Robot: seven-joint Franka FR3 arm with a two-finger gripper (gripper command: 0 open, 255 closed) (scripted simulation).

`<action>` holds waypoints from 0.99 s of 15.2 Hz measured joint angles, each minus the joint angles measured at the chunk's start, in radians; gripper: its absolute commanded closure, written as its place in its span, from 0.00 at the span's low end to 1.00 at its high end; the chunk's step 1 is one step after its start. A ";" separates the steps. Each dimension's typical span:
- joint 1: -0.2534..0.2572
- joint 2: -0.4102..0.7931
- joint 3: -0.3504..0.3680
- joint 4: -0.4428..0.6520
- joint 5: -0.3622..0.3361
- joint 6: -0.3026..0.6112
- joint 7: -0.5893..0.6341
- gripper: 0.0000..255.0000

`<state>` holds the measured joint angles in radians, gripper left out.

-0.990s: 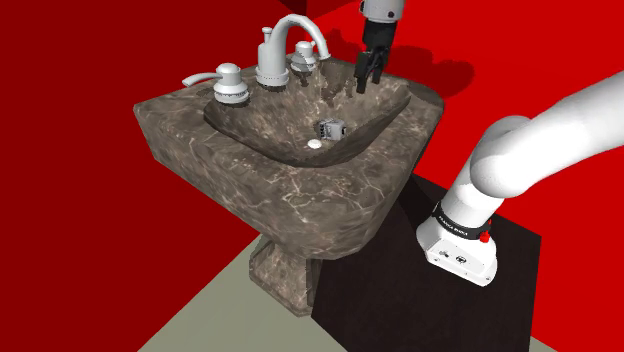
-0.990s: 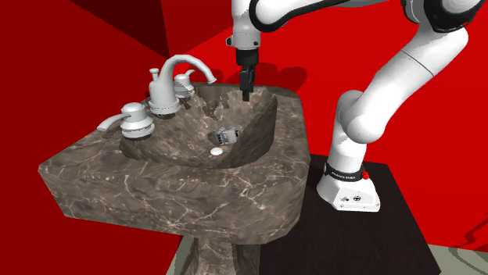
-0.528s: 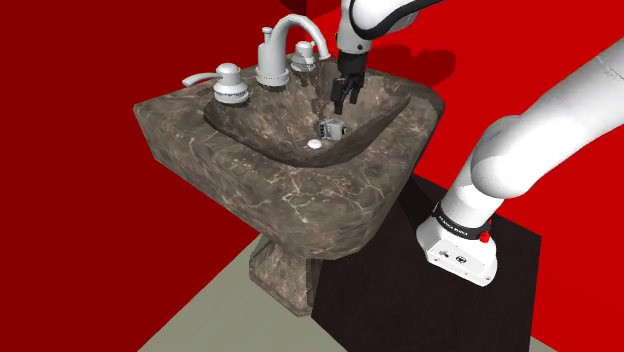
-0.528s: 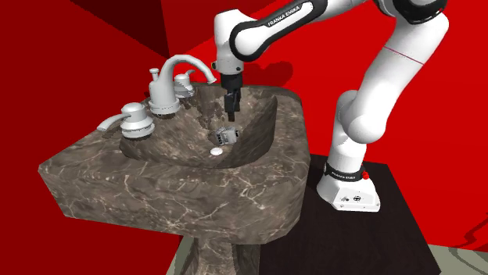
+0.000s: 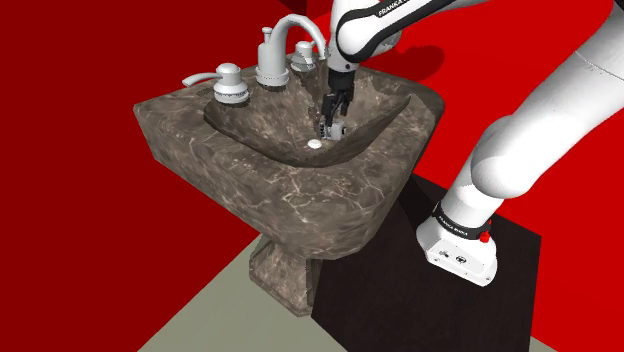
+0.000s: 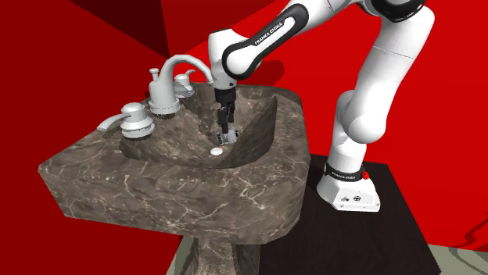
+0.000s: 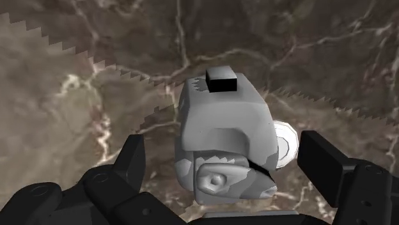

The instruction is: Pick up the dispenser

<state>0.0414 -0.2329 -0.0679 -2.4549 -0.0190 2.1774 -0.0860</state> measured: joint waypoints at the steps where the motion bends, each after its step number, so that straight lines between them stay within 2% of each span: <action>1: 0.000 0.012 -0.001 -0.006 0.000 0.017 -0.001 0.00; 2: 0.000 0.019 -0.002 -0.010 0.001 0.032 0.001 0.00; 3: 0.001 0.020 -0.002 -0.016 0.001 0.036 0.000 1.00; 15: 0.002 0.020 -0.002 -0.018 -0.001 0.021 -0.001 1.00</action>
<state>0.0439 -0.2131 -0.0701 -2.4731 -0.0201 2.1981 -0.0874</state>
